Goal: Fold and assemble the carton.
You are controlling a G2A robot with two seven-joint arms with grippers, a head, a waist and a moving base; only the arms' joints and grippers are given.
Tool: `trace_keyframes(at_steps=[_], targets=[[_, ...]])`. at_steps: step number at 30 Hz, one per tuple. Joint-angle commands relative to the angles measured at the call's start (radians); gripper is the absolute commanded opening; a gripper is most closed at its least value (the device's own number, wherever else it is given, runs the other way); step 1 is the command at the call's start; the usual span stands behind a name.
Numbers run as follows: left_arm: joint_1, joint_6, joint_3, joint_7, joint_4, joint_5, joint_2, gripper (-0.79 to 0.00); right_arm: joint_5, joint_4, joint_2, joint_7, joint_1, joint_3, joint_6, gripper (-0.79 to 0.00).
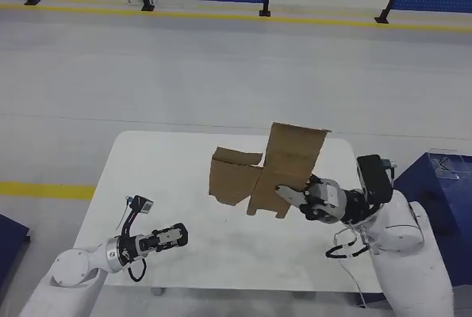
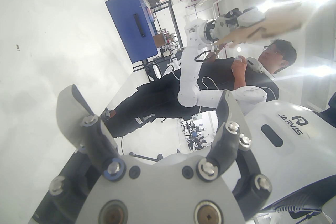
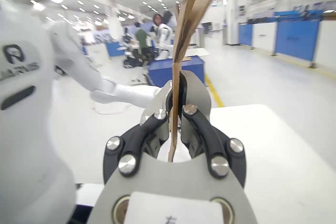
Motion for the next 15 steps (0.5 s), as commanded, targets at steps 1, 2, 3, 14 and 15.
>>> trace_keyframes(at_steps=[1,2,3,14,15], targets=[[0.000,0.000,0.000,0.000,0.000,0.000,0.000,0.000,-0.377,-0.063,-0.007,-0.244,-0.006,0.067,0.000,-0.785],[0.000,0.000,0.000,0.000,0.000,0.000,0.000,0.000,-0.490,-0.084,-0.011,-0.344,-0.013,0.083,0.000,-0.785],[0.000,0.000,0.000,0.000,0.000,0.000,0.000,0.000,-0.641,-0.121,-0.012,-0.442,-0.007,0.110,0.000,-0.785],[0.000,0.000,0.000,0.000,0.000,0.000,0.000,0.000,-2.099,-0.157,0.022,-1.464,-0.197,0.081,0.789,-0.785],[0.000,0.000,0.000,0.000,0.000,0.000,0.000,0.000,-2.158,-0.153,0.024,-1.481,-0.204,0.080,0.857,-0.785]])
